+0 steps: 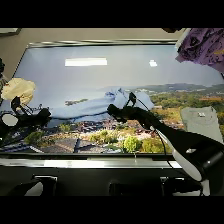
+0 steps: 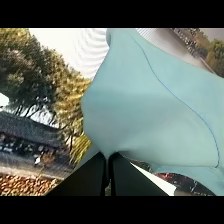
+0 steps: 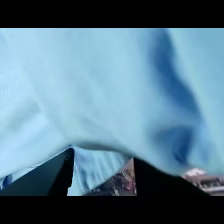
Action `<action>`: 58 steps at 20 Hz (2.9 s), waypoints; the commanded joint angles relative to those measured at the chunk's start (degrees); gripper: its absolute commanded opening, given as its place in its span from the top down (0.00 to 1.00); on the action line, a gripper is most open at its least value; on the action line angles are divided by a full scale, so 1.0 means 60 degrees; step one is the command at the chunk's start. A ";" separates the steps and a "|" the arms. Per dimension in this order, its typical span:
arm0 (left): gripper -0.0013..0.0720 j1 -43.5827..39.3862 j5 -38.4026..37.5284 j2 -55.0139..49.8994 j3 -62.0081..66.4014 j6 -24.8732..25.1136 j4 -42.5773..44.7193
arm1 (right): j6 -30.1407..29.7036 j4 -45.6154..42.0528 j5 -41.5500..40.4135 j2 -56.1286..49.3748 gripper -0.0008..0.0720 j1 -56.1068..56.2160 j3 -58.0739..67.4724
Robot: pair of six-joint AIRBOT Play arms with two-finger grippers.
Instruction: Fold the clothes and pants, and hang the long-sleeved shirts on hangers.
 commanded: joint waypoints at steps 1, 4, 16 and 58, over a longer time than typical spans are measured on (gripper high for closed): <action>0.96 0.0000 0.0033 -0.0007 0.0011 0.0007 0.0004 | 0.0087 -0.0106 -0.0583 -0.0510 0.54 0.0011 0.0390; 0.96 0.0000 0.0033 -0.0007 0.0011 0.0007 0.0011 | 0.0091 -0.0273 -0.0557 -0.0506 0.60 -0.0025 0.0404; 0.96 0.0240 -0.0525 0.0004 0.5566 0.0692 0.0000 | -0.0900 -0.1778 -0.2761 0.3865 0.94 -0.3989 0.3774; 0.96 -0.0036 -0.1887 -0.4645 0.6506 0.0586 0.0444 | -0.1282 -0.2014 -0.7475 -0.2685 0.46 -0.4299 0.8721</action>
